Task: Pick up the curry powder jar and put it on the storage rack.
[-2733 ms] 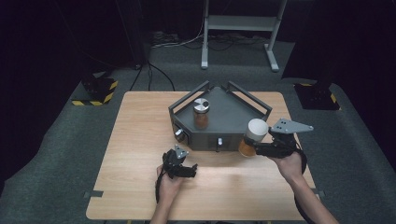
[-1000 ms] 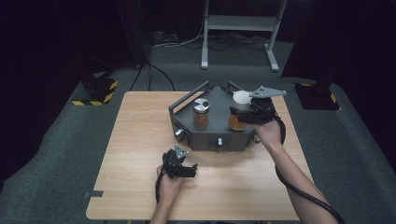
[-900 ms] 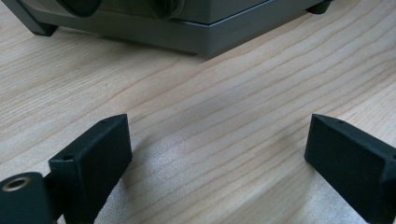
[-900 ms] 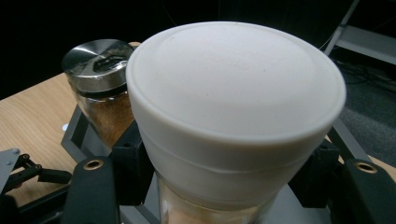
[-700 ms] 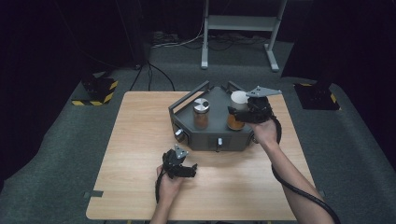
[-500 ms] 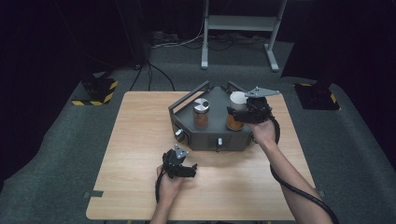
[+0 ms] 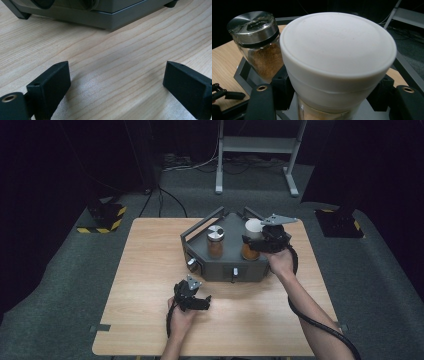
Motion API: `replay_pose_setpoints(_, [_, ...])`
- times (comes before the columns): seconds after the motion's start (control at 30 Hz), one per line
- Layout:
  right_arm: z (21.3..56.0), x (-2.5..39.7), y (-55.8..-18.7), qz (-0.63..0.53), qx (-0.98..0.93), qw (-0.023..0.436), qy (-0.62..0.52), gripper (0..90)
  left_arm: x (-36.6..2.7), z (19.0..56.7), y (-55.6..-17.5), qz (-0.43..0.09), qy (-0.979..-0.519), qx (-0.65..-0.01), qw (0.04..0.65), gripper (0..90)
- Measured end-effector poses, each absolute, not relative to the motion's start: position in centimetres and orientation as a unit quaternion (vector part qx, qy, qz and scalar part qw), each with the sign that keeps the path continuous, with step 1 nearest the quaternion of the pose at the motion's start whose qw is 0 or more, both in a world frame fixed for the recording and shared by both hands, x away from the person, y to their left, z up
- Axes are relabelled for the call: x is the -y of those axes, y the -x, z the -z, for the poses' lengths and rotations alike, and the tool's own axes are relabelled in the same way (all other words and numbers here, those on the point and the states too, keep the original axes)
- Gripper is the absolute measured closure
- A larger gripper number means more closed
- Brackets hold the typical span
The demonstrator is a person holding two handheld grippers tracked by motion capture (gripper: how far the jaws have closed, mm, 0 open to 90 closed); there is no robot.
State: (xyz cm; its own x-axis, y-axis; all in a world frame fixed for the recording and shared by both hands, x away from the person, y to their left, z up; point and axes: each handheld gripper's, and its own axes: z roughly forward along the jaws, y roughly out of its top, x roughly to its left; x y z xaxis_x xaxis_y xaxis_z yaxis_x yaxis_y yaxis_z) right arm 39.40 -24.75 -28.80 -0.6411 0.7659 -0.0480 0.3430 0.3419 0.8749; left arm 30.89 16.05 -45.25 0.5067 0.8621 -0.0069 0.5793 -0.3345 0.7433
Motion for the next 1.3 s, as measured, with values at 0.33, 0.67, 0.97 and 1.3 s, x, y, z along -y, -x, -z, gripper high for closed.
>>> replay_pose_setpoints(0.33, [28.8,24.81,-39.43,-0.451,-0.787,0.233,-0.351,34.9,-16.04,45.25,-30.89,-0.199,-0.792,-0.455,0.354,7.6])
replay_pose_setpoints(0.67, [28.82,24.82,-39.27,-0.45,-0.788,0.236,-0.348,34.6,-16.03,45.25,-30.88,-0.2,-0.792,-0.455,0.355,7.6])
replay_pose_setpoints(0.97, [28.48,24.26,-38.97,-0.437,-0.795,0.243,-0.344,30.5,-16.03,45.25,-30.88,-0.2,-0.792,-0.455,0.354,7.6])
replay_pose_setpoints(1.3, [28.62,24.58,-39.05,-0.441,-0.794,0.233,-0.347,18.0,-16.03,45.26,-30.88,-0.2,-0.792,-0.455,0.355,7.6])
